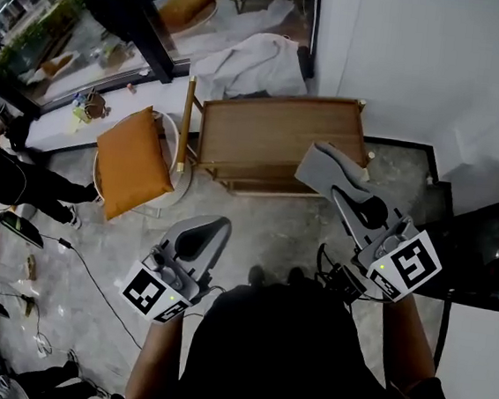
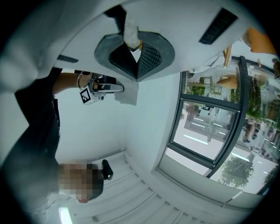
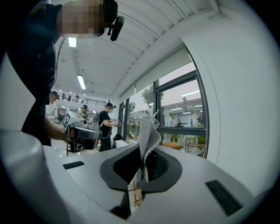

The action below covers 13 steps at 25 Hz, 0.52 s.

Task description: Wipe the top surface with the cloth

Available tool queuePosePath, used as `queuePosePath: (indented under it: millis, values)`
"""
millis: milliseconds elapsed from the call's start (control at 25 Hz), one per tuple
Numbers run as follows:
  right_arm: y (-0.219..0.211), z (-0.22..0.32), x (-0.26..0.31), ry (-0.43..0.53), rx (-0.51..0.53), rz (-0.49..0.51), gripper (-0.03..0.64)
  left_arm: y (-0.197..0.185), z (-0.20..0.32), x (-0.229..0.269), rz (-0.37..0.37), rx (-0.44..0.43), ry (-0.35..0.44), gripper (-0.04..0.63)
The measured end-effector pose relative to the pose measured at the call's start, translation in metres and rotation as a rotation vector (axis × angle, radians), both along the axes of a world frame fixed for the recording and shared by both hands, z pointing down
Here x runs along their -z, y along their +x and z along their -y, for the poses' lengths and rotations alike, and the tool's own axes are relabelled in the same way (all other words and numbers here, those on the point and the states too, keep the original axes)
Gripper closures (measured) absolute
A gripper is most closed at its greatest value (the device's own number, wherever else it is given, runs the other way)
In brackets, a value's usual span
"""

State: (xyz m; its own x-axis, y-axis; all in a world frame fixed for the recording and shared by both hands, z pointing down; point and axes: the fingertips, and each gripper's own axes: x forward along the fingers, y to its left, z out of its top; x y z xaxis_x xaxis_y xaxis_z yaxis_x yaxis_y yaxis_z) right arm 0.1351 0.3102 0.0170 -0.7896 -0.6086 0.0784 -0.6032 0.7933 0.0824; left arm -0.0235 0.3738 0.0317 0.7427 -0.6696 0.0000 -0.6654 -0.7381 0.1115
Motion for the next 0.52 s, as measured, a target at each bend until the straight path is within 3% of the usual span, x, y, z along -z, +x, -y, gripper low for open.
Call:
queuePosePath:
  millis: [160,320,520]
  values:
    - [0.034,0.015,0.039,0.126,-0.088,-0.077,0.588,-0.001,0.001,0.001,0.000,-0.004,0.003,0.584]
    - [0.075,0.019,0.075,0.180,-0.173,-0.098,0.589,-0.001,0.001,-0.001,-0.007,-0.011,-0.005,0.584]
    - [0.097,0.012,0.113,0.244,-0.246,-0.111,0.588,-0.005,-0.001,0.001,-0.016,-0.020,-0.003,0.584]
